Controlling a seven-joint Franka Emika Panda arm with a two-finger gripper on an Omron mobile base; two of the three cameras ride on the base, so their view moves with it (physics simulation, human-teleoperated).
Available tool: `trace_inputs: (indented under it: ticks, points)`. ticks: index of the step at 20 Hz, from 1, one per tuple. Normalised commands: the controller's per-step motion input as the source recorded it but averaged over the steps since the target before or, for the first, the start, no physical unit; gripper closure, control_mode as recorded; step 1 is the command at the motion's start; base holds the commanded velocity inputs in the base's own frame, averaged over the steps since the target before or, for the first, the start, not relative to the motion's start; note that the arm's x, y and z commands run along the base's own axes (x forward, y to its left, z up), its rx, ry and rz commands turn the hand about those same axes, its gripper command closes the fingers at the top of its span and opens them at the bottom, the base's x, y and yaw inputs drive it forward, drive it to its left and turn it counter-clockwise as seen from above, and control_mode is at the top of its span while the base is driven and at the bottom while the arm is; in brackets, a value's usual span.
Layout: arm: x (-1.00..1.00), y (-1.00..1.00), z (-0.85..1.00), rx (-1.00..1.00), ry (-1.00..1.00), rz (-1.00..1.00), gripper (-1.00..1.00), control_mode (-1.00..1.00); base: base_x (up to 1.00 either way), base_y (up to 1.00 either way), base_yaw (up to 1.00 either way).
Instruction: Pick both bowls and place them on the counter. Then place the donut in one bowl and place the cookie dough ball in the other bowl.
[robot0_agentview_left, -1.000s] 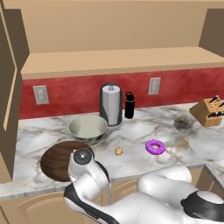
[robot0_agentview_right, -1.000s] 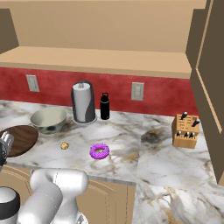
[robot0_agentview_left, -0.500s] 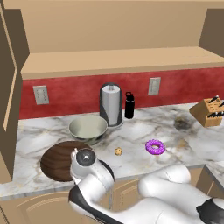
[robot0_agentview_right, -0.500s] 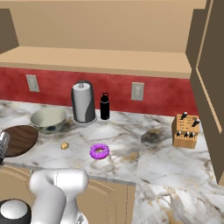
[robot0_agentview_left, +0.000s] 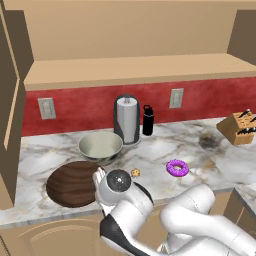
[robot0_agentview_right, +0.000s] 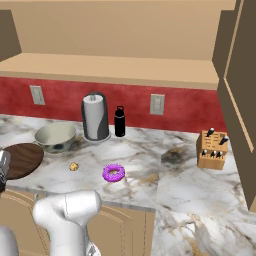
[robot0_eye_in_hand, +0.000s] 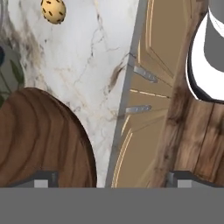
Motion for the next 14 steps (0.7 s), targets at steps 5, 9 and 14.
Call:
trace_inputs:
  ticks: [5,9,14]
  points:
    - [-0.21,-0.39,0.44,0.0,0.0,0.03,-1.0,-1.0,0.0,0.0,0.0]
    - [0.01,-0.38,0.45,0.0,0.0,0.05,-1.0,-1.0,0.0,0.0,0.0]
    - [0.1,-0.38,0.4,0.0,0.0,0.16,-1.0,-1.0,0.0,0.0,0.0]
